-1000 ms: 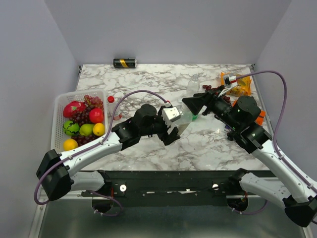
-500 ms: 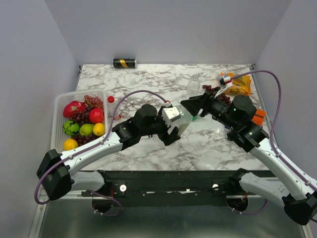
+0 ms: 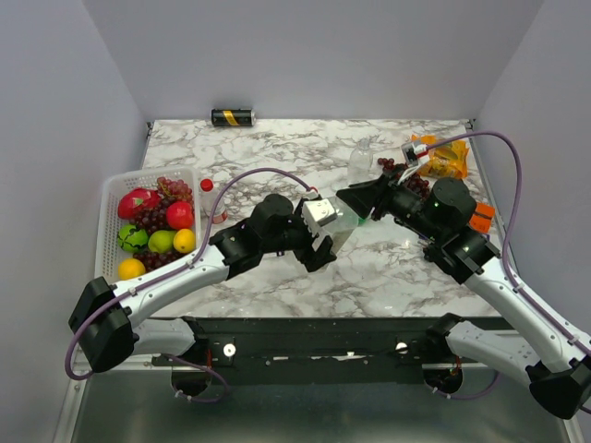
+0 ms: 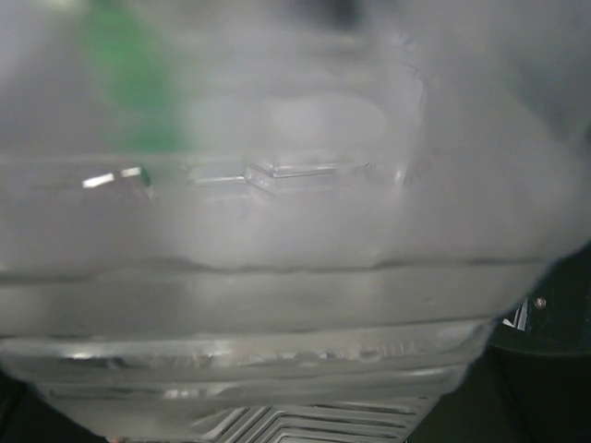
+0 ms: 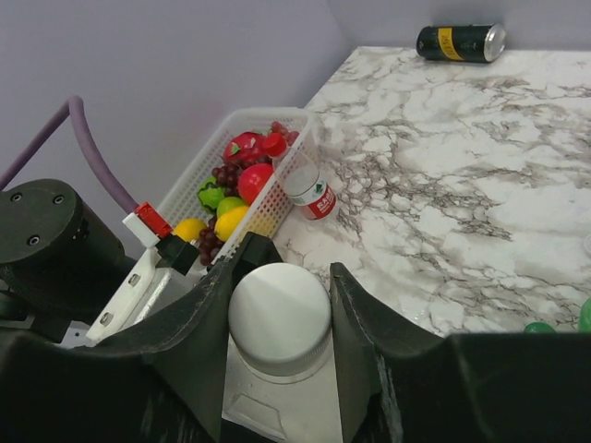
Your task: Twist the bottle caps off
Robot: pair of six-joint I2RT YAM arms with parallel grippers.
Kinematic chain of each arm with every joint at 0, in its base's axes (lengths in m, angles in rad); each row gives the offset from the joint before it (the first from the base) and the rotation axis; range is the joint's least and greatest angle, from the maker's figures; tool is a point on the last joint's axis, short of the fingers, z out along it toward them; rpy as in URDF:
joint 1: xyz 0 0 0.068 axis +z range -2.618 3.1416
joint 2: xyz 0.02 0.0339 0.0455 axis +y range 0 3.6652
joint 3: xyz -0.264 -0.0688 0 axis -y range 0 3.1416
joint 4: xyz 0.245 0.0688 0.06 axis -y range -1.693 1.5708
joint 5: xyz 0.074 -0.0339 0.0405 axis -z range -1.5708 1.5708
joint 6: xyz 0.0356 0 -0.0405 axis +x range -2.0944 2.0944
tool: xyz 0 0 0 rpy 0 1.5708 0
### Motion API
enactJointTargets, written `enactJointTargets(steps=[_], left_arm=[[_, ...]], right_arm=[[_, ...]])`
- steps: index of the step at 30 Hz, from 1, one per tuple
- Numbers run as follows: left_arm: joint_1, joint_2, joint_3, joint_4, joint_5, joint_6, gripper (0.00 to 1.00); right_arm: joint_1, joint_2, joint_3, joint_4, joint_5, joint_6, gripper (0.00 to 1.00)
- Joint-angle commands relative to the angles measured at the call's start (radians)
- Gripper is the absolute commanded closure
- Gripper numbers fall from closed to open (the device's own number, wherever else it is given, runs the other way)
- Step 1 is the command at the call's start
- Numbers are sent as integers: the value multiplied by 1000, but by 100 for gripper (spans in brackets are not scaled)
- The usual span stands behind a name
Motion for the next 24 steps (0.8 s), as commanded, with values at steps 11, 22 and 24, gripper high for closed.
enactJointTargets(steps=[11, 22, 24], left_arm=[[93, -46, 94, 9, 650, 73, 80], [114, -31, 115, 15, 845, 42, 80], [114, -29, 117, 12, 821, 39, 80]], right_arm=[[-103, 0, -79, 165, -605, -213, 99], [-112, 20, -94, 239, -923, -265, 99], [-112, 17, -94, 239, -902, -256, 98]])
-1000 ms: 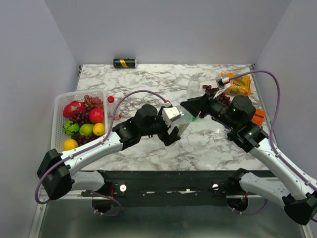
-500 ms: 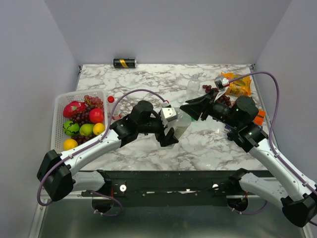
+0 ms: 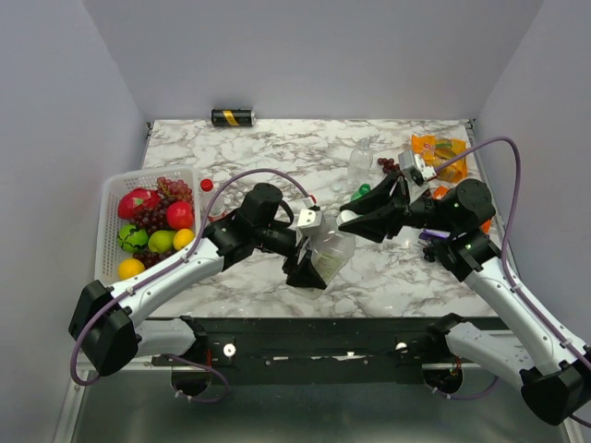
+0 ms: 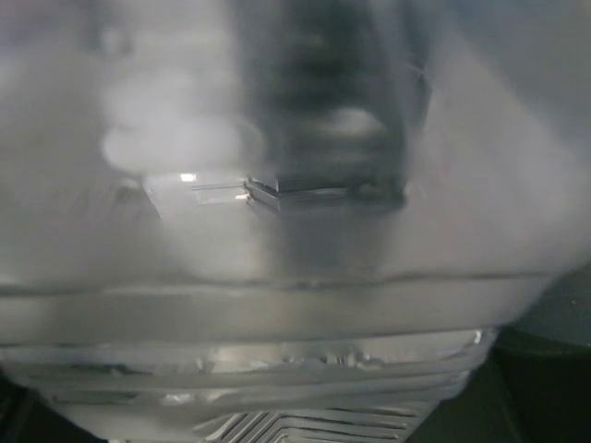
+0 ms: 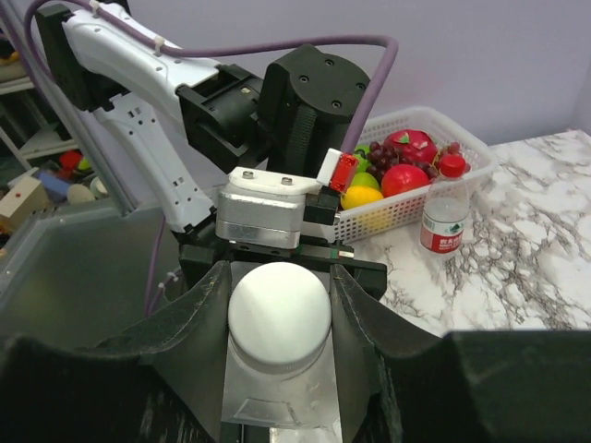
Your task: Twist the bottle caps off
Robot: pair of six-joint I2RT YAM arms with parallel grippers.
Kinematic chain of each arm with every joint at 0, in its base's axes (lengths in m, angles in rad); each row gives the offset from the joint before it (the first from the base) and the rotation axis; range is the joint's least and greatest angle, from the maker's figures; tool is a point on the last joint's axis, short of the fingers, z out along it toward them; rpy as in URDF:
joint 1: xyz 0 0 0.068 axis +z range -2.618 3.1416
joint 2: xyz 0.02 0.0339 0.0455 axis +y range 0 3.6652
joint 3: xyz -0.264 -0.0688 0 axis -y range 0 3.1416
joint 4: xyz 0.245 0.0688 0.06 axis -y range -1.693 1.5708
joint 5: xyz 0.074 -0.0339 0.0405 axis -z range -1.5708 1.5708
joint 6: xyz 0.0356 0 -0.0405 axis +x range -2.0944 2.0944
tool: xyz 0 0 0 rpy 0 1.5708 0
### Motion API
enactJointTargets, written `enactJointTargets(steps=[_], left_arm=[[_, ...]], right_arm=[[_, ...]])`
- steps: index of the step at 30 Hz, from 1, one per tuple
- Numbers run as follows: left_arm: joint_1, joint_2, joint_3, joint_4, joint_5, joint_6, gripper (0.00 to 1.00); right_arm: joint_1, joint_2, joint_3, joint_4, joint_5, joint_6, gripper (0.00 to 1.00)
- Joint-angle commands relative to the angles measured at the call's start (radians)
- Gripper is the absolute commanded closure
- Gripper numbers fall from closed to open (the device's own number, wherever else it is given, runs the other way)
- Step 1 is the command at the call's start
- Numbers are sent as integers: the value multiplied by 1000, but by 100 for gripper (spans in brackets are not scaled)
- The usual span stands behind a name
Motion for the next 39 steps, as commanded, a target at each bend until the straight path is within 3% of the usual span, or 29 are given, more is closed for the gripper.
enactJointTargets(steps=[1, 4, 5, 8, 10, 11, 12, 13, 17, 25, 29, 39], left_arm=[[-3, -29, 88, 96, 98, -54, 79], [-4, -35, 86, 65, -53, -27, 79], [-4, -37, 81, 60, -98, -27, 79], [-9, -34, 75, 53, -255, -24, 79], [-16, -34, 69, 59, -354, -30, 79], [-20, -34, 65, 62, -386, -33, 79], [-23, -32, 63, 60, -413, -33, 79], [-29, -32, 63, 59, -436, -33, 79], [-50, -31, 58, 54, -575, -34, 79], [-70, -17, 60, 34, -782, -60, 79], [-86, -6, 60, 28, -810, -62, 79], [-122, 26, 72, 8, -832, -59, 79]], right_arm=[[11, 19, -41, -55, -109, -85, 96], [10, -13, -37, -78, 22, -79, 73], [10, -24, -32, -124, 55, -83, 55], [8, -71, 0, -239, 222, -94, 41], [8, -107, 22, -286, 359, -91, 39], [8, -124, 26, -340, 424, -92, 20], [8, -142, 29, -363, 499, -89, 14], [8, -176, 26, -386, 622, -97, 13], [8, -249, -13, -411, 770, -109, 13], [11, -207, -38, -298, 664, 76, 20], [19, -162, -41, -205, 646, 135, 20], [39, -92, -27, -159, 640, 194, 21]])
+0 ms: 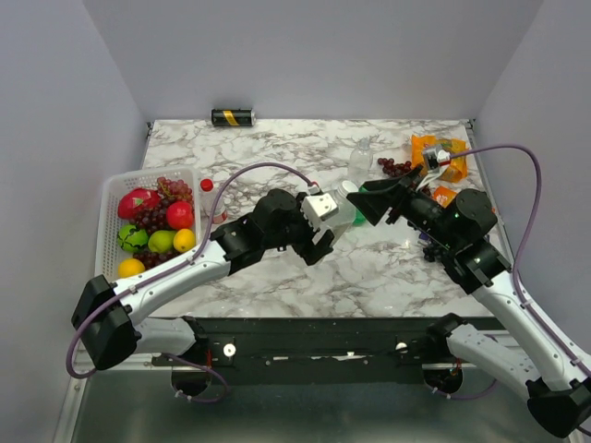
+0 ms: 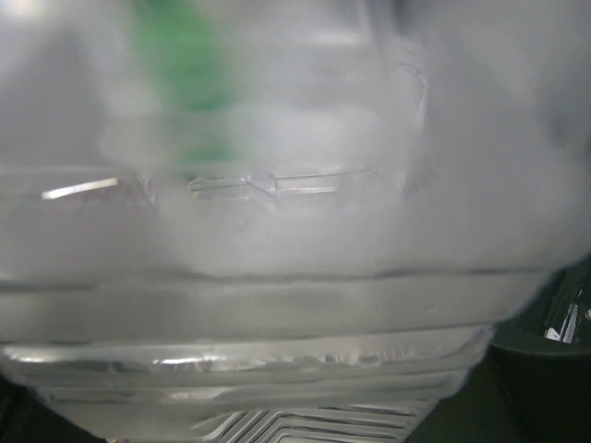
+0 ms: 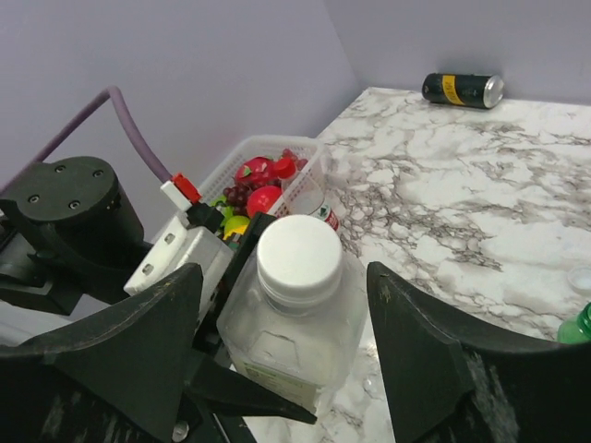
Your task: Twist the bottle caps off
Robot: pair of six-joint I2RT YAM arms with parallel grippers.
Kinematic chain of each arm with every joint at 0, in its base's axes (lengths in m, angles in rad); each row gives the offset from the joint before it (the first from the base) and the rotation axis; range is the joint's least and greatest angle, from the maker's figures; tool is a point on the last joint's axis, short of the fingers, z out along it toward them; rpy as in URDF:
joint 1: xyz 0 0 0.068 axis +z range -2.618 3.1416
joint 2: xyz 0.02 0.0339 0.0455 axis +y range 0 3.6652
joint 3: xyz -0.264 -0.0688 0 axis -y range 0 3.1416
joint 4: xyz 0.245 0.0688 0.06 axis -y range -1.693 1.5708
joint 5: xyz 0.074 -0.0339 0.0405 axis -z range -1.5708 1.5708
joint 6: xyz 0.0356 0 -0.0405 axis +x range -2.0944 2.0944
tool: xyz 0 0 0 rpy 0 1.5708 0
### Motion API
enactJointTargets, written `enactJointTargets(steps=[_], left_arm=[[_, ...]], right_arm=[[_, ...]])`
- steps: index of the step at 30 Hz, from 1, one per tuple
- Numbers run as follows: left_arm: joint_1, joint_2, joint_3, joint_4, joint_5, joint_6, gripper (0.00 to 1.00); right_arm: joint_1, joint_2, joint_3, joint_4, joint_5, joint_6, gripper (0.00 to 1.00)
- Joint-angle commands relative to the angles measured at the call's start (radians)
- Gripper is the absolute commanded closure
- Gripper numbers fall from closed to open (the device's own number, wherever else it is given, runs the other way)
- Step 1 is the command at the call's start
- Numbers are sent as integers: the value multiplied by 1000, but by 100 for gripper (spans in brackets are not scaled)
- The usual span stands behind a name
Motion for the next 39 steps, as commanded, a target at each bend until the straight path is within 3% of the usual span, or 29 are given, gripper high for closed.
enactJointTargets(steps=[1, 16, 25, 29, 32, 37, 39], left_arm=[[-20, 9, 38, -2, -40, 0, 79], [-29, 8, 39, -8, -63, 3, 80], [-47, 25, 47, -23, -68, 17, 80], [-49, 28, 49, -25, -57, 22, 80], [-47, 19, 47, -20, 4, 37, 80], [-32, -12, 49, -33, 197, 103, 80], [-20, -26, 55, -45, 324, 129, 80]], right_arm=[[13, 21, 9, 46, -22, 41, 21], [28, 72, 17, 29, -16, 62, 28], [37, 101, 18, 84, -66, 81, 40], [42, 100, 14, 101, -76, 81, 55], [42, 106, 10, 109, -89, 70, 70], [30, 130, 4, 170, -192, 3, 79], [-5, 143, -3, 213, -324, -7, 80]])
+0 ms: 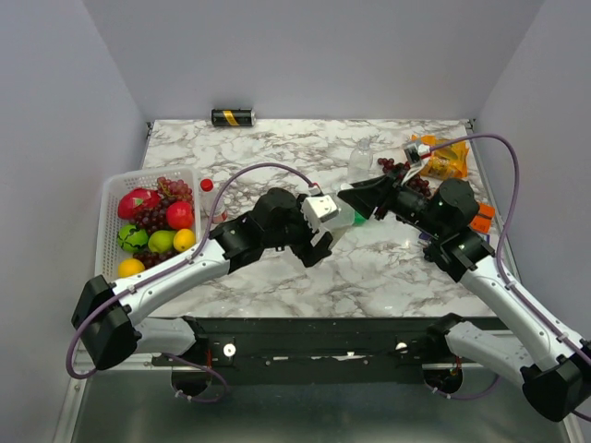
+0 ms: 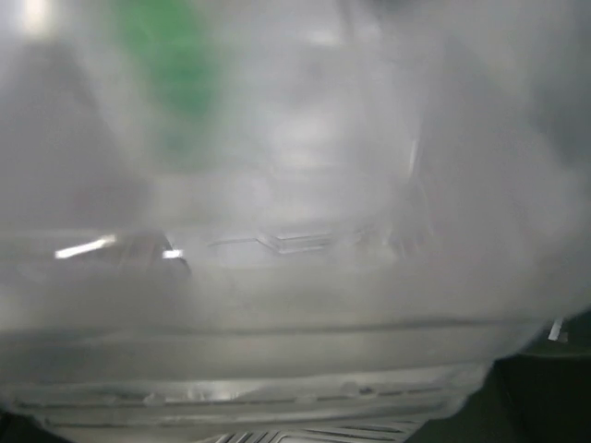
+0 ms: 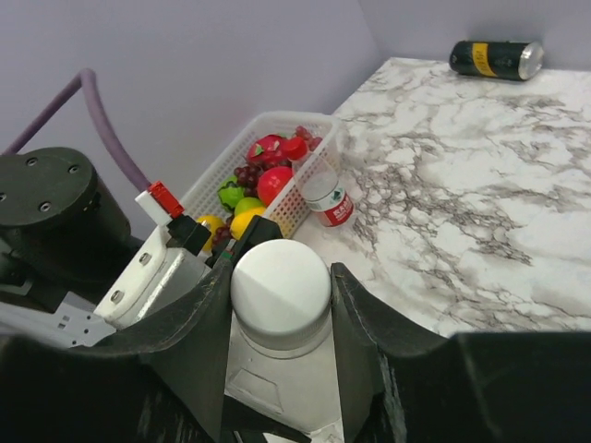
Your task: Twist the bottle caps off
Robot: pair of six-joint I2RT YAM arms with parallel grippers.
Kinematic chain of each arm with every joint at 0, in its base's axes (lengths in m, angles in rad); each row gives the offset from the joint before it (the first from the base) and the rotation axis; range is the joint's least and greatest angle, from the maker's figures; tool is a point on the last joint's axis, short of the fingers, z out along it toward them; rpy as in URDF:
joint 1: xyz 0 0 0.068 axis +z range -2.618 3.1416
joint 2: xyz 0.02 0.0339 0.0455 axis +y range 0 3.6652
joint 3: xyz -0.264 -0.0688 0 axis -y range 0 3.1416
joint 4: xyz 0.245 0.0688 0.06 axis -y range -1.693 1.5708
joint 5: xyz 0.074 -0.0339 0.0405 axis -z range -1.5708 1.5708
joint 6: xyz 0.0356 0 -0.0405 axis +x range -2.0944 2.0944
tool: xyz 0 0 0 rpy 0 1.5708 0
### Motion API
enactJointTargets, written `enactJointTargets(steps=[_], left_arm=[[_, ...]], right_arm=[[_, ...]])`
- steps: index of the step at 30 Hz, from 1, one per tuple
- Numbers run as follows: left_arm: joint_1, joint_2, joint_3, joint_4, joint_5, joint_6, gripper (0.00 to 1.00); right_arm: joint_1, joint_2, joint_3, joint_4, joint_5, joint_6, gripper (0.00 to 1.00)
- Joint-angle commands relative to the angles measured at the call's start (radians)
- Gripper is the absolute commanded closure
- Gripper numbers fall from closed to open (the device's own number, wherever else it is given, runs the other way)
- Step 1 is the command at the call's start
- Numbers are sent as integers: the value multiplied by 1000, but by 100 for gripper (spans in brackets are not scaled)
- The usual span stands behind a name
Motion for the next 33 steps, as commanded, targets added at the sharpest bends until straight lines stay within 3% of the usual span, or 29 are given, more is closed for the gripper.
enactJointTargets(steps=[1, 8, 15, 22, 27, 32, 33], left_arm=[[-3, -42, 43, 3, 360, 118, 80], [56, -38, 99, -61, 776, 143, 80], [78, -30, 127, -90, 955, 140, 79], [81, -24, 119, -80, 865, 123, 79], [82, -21, 112, -66, 764, 110, 79], [81, -36, 105, -61, 696, 110, 79], [81, -39, 102, -58, 684, 113, 79]], right_arm=[[-38, 27, -8, 157, -309, -44, 80], [-110, 32, -60, 296, -785, -102, 80], [-110, 48, -79, 335, -972, -139, 79], [-113, 24, -87, 330, -872, -128, 69], [-119, -25, -71, 277, -775, -122, 39], [-122, -102, -73, 183, -630, -168, 29], [-124, -119, -79, 179, -602, -171, 22]])
